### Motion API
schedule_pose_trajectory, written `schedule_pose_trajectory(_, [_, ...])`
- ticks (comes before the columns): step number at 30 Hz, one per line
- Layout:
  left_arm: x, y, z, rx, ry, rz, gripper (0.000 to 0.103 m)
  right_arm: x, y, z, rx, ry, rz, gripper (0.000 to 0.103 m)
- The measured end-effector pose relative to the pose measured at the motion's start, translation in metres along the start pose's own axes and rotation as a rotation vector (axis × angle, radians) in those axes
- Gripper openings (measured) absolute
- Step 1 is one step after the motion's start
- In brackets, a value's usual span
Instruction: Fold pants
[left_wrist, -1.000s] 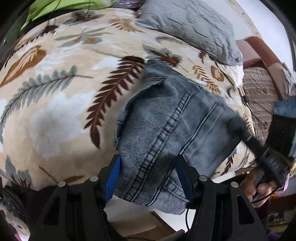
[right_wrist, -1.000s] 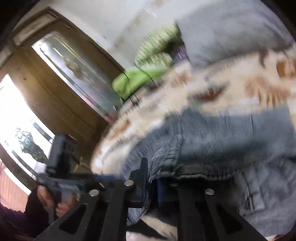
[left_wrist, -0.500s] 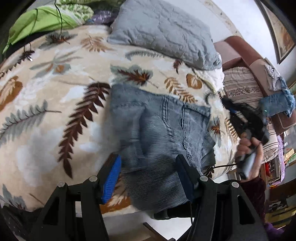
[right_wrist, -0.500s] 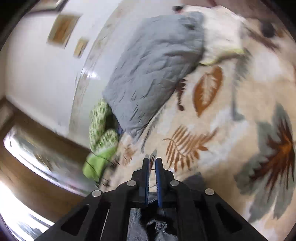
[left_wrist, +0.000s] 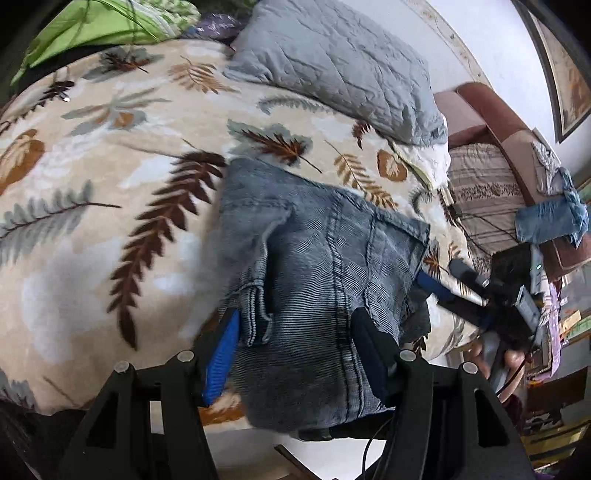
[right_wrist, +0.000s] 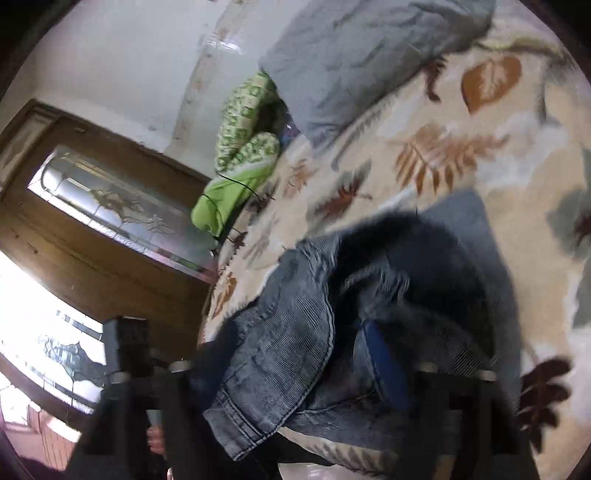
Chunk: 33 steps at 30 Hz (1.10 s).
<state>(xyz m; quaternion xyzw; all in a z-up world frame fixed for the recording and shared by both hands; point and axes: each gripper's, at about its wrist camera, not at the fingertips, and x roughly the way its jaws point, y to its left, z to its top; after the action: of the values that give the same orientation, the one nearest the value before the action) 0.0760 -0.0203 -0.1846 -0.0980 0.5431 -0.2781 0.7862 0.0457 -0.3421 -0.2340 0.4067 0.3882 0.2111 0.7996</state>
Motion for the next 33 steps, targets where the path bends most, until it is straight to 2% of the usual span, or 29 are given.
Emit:
schedule_pose_trajectory(6, [-0.020,0.028,-0.002,-0.008,-0.057,0.146,0.062,0.034,0.021,-0.028,-0.083,0.062,0.030,0.075])
schedule_pose_trajectory(7, [-0.018,0.031,-0.004,-0.008,-0.051,0.171,0.062,0.045,0.024,-0.031,-0.094,0.071,0.034,0.074])
schedule_pose_trajectory(8, [-0.016,0.034,-0.006,-0.006,-0.039,0.192,0.062,0.053,0.028,-0.037,-0.108,0.079,0.029,0.068])
schedule_pose_trajectory(10, [-0.005,0.038,-0.011,0.003,-0.010,0.224,0.062,0.064,0.030,-0.043,-0.114,0.090,0.010,0.041])
schedule_pose_trajectory(11, [-0.001,0.037,-0.013,0.008,-0.002,0.240,0.062,0.069,0.030,-0.045,-0.112,0.095,0.002,0.011])
schedule_pose_trajectory(12, [0.004,0.036,-0.014,0.015,0.005,0.252,0.062,0.072,0.031,-0.045,-0.112,0.100,0.008,0.004])
schedule_pose_trajectory(15, [0.012,0.026,-0.014,0.049,0.023,0.225,0.062,0.050,0.046,-0.036,-0.177,-0.012,0.012,0.003])
schedule_pose_trajectory(19, [0.029,-0.017,-0.003,0.146,0.056,0.165,0.062,0.008,0.055,-0.008,-0.211,-0.194,-0.004,0.003])
schedule_pose_trajectory(22, [0.057,-0.057,0.011,0.218,0.098,0.128,0.063,-0.010,0.044,0.016,-0.184,-0.254,-0.047,0.003])
schedule_pose_trajectory(24, [0.087,-0.083,0.021,0.257,0.133,0.152,0.064,-0.017,0.031,0.034,-0.156,-0.282,-0.097,0.003])
schedule_pose_trajectory(27, [0.117,-0.108,0.031,0.289,0.149,0.168,0.067,-0.021,0.003,0.054,-0.115,-0.273,-0.214,0.003])
schedule_pose_trajectory(30, [0.129,-0.123,0.034,0.323,0.132,0.169,0.069,-0.017,-0.037,0.063,-0.039,-0.229,-0.319,0.003])
schedule_pose_trajectory(33, [0.124,-0.121,0.032,0.334,0.126,0.164,0.069,-0.002,-0.063,0.065,0.047,-0.129,-0.325,0.003])
